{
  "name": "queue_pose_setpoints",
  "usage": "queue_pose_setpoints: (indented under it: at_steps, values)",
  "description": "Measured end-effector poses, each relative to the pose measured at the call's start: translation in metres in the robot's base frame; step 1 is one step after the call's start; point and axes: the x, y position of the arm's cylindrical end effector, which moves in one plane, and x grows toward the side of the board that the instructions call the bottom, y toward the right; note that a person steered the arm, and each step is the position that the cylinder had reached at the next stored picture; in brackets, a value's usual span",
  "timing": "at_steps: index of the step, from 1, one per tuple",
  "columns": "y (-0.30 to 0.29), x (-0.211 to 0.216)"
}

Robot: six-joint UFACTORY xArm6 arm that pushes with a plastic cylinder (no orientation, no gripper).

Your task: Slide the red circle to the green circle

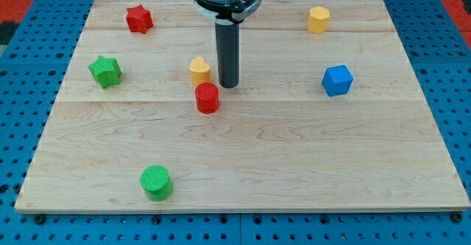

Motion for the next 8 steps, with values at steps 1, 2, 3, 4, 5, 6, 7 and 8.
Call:
queue_pose_setpoints:
  at_steps: [1, 2, 3, 4, 5, 6, 7, 8]
  values:
    - [-0.028, 0.001]
    - [-0.048, 0.021]
    - [-0.063, 0.06]
    - [-0.048, 0.042]
    - [-0.027, 0.053]
    - [-0.051, 0.093]
    - [-0.077, 0.108]
    - [-0.039, 0.109]
